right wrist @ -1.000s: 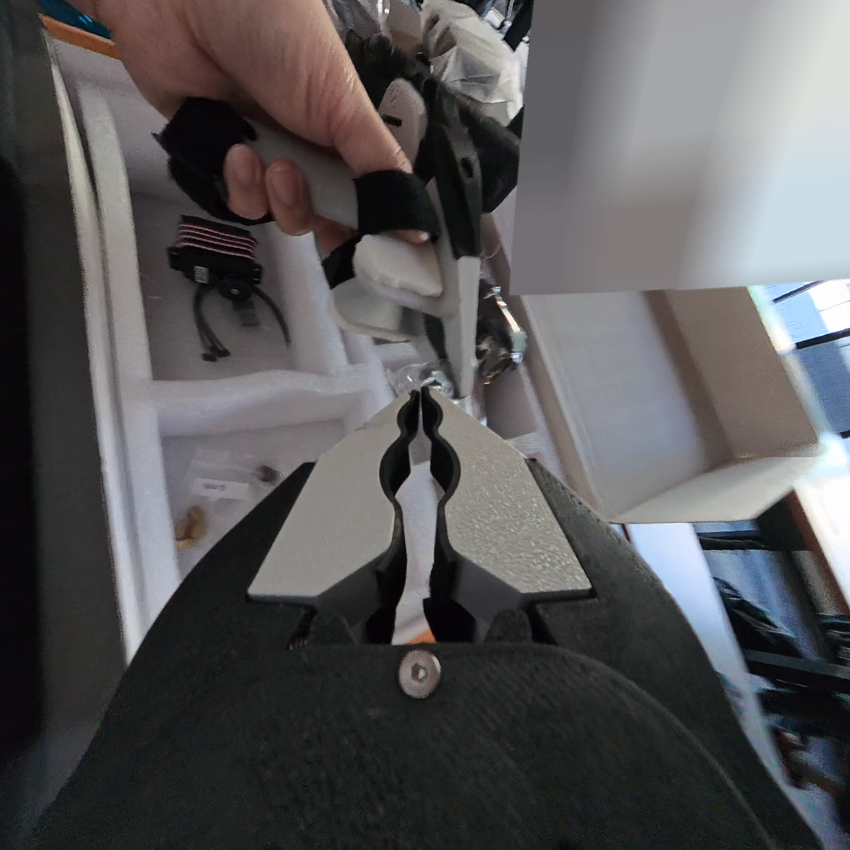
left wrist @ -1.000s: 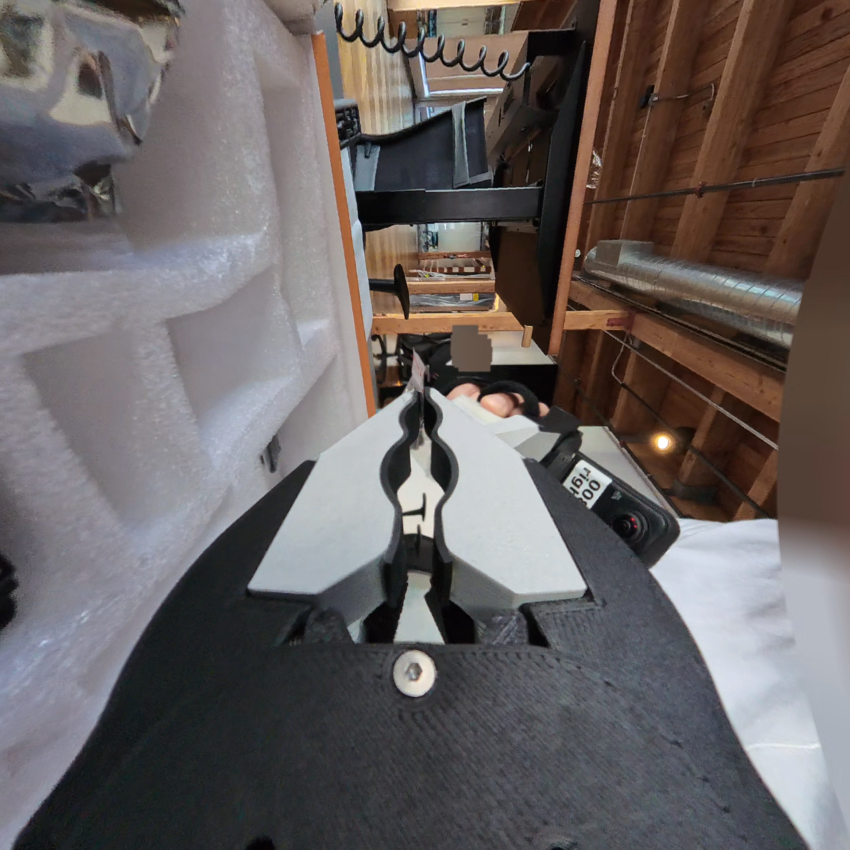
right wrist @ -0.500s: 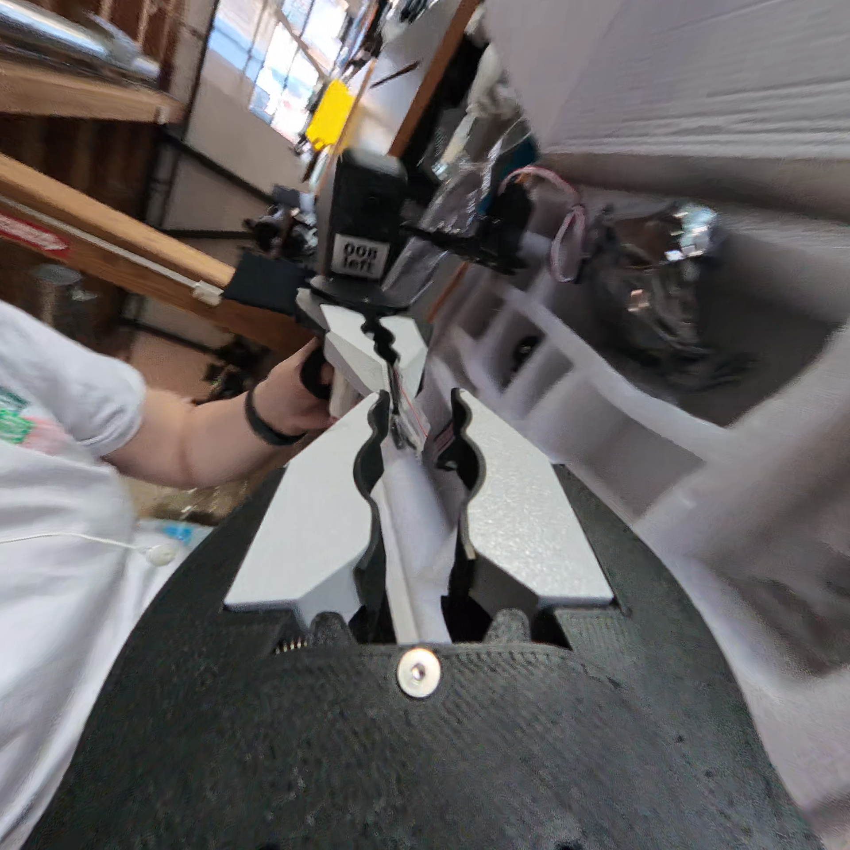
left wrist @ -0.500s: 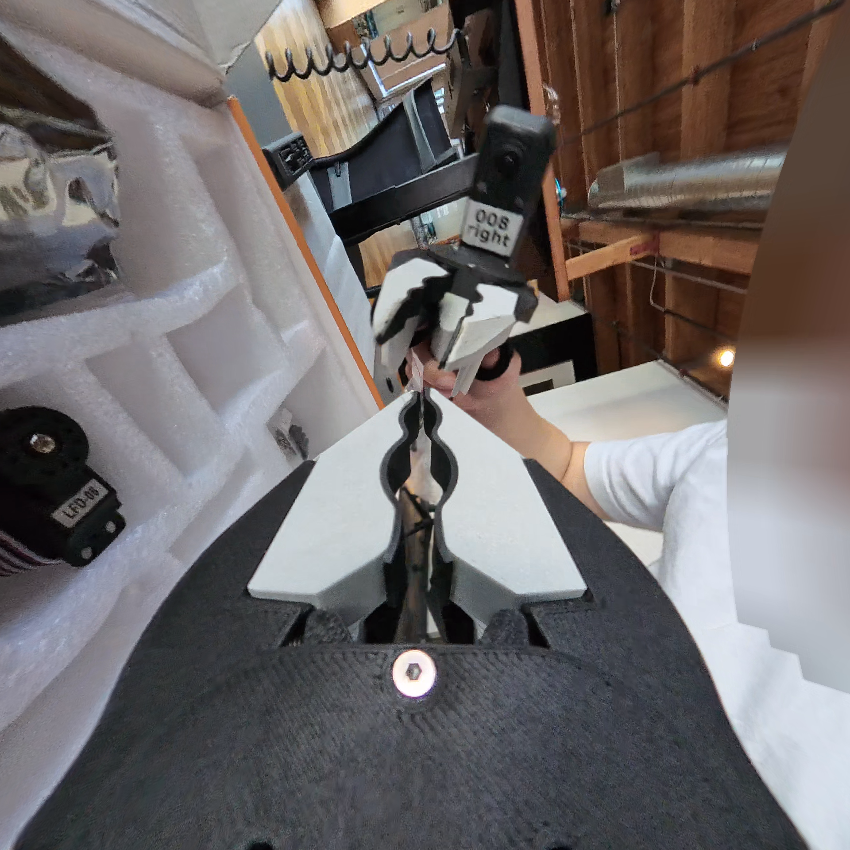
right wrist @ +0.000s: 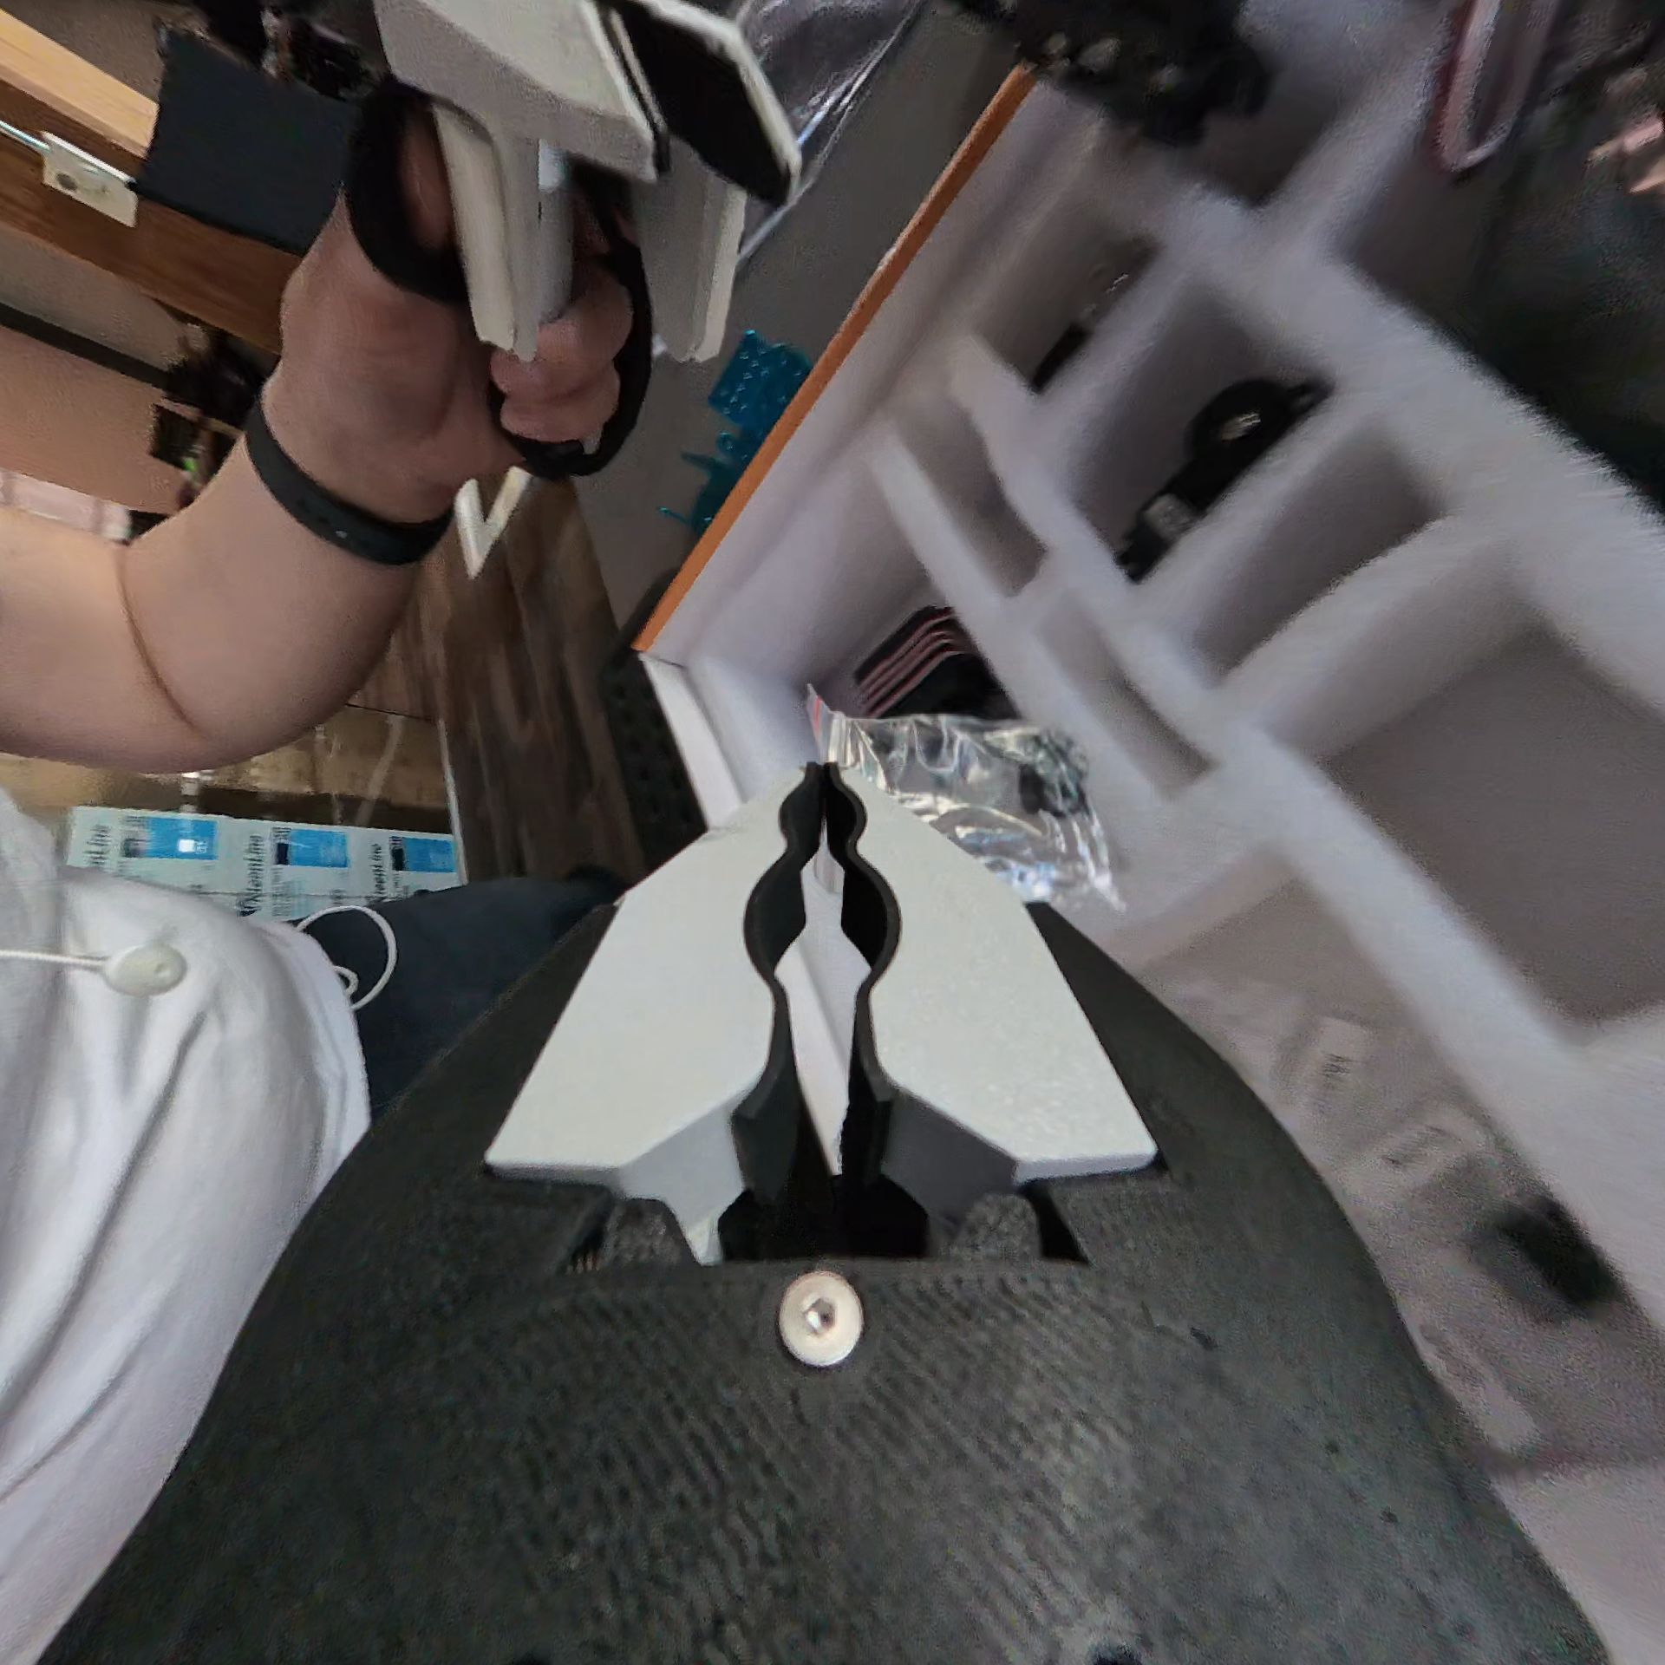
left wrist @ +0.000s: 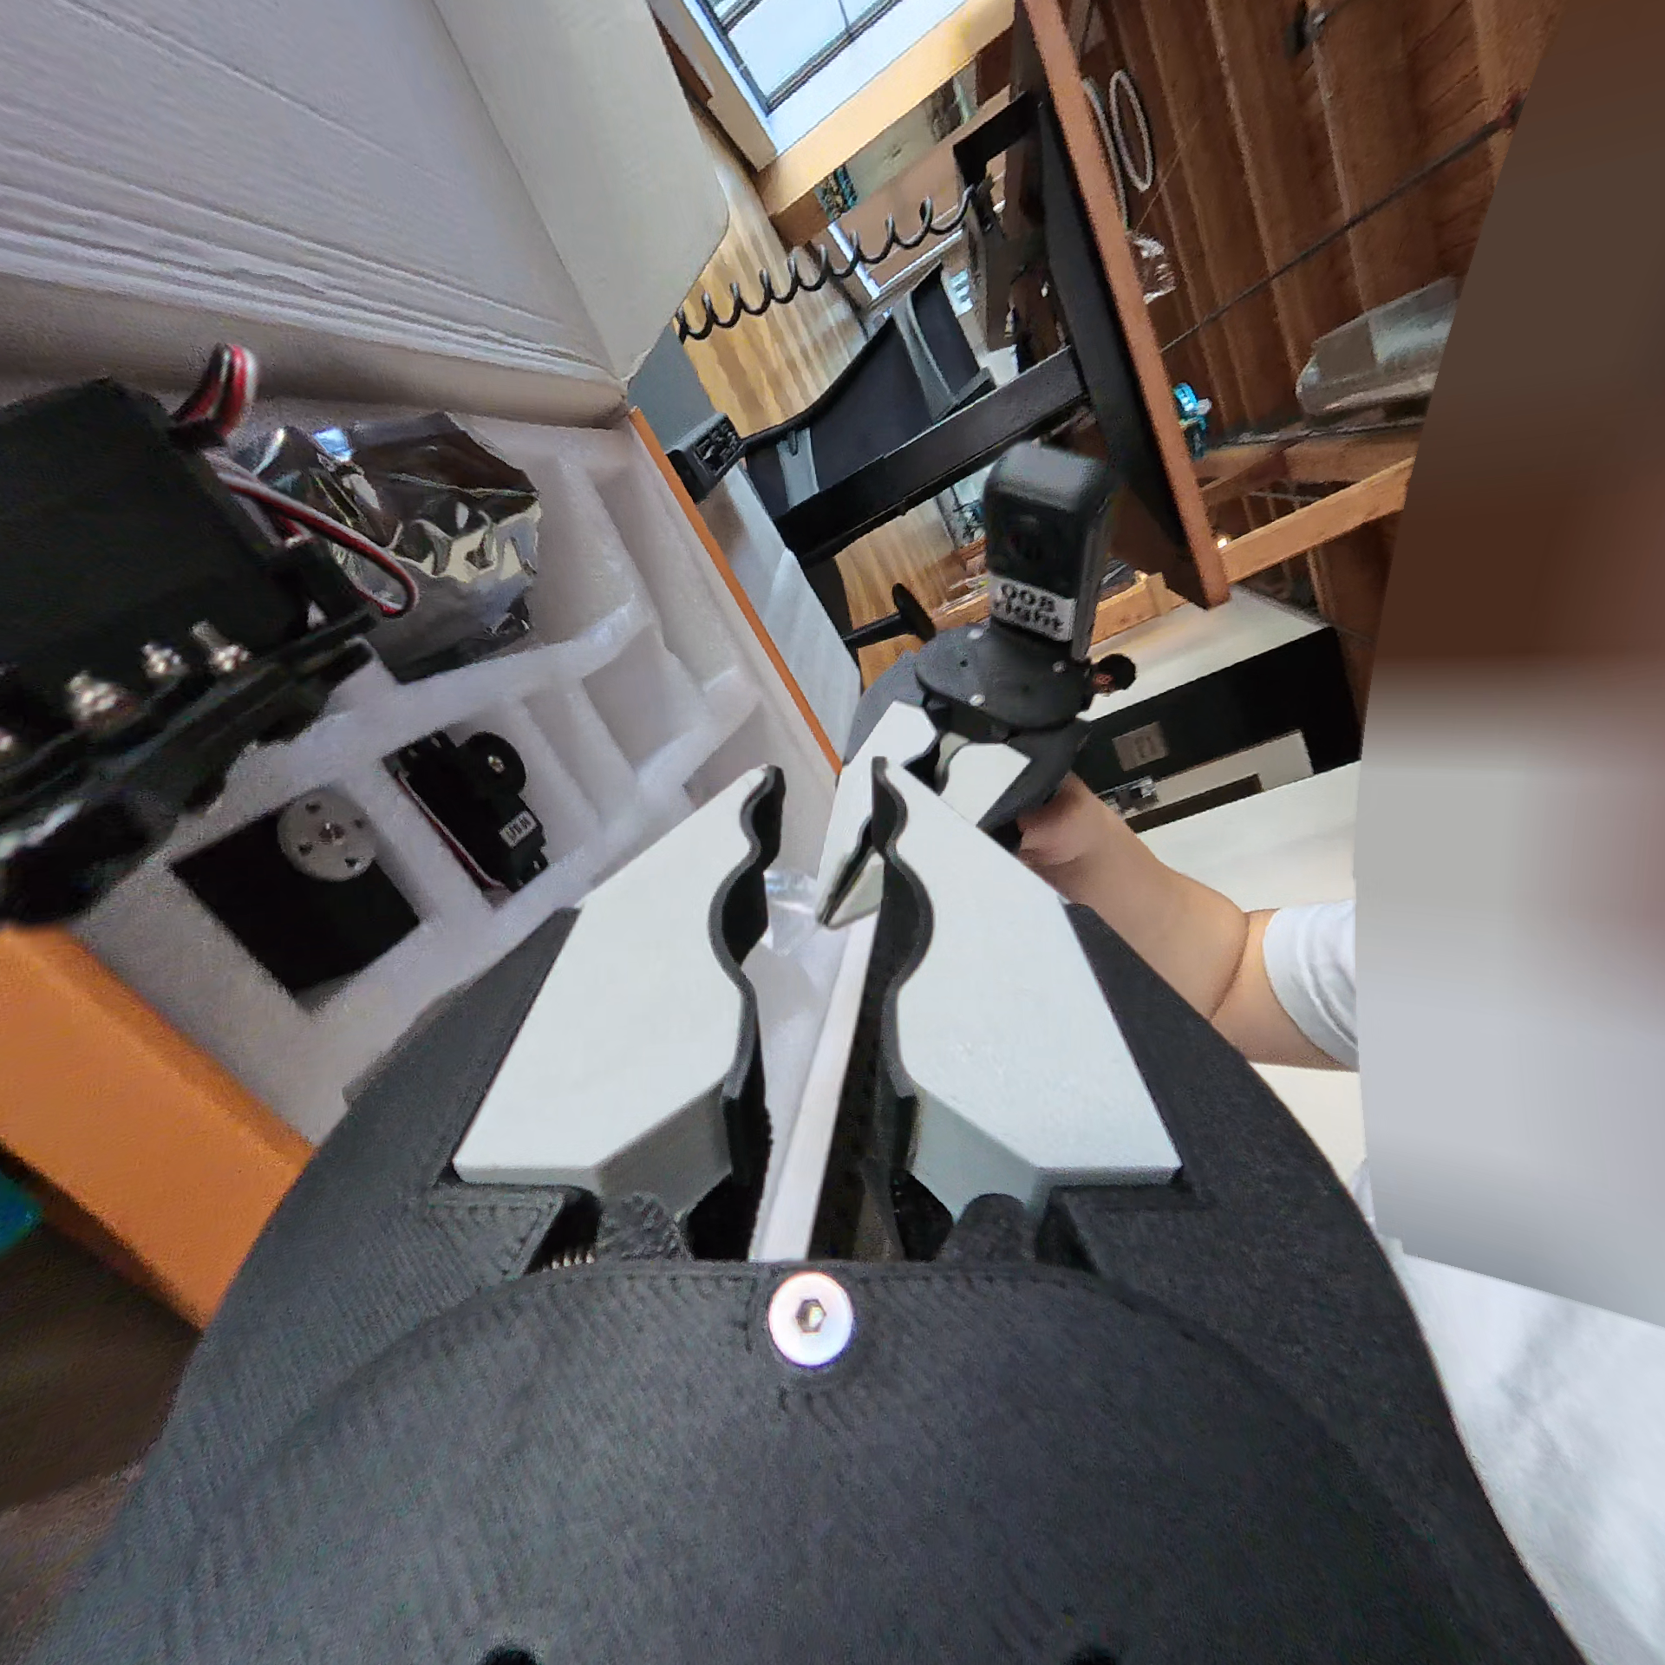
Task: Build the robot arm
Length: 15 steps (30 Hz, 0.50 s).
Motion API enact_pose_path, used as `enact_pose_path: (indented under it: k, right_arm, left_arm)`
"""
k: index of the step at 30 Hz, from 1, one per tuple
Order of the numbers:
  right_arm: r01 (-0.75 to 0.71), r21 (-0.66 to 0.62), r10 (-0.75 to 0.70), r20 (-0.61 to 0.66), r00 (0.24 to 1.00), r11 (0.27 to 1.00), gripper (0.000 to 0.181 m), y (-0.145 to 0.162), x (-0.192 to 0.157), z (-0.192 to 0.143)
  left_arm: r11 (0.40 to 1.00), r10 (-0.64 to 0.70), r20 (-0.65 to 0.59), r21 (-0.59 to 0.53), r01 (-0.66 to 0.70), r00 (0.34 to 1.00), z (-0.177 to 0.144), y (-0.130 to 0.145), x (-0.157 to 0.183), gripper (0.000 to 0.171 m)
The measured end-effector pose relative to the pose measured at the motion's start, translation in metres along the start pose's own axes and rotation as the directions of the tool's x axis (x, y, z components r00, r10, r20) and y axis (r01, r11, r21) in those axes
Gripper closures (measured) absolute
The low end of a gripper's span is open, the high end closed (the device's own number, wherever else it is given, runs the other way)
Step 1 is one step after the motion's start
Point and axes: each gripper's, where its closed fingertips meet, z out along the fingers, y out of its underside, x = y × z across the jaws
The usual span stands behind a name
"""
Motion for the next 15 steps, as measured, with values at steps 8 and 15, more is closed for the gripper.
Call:
enact_pose_path:
  k: [8,15]
  right_arm:
    - [-0.086,-0.220,0.048,-0.174,0.984,0.972,0.181,0.041,0.025,0.035]
    - [0.129,-0.210,-0.215,-0.464,0.859,0.969,0.149,0.009,0.049,-0.003]
  left_arm:
    - [0.998,-0.019,-0.026,-0.052,0.017,0.999,-0.025,0.029,0.013,0.157]
    - [1.000,-0.015,-0.039,-0.020,0.014,0.999,-0.043,0.026,0.020,0.155]
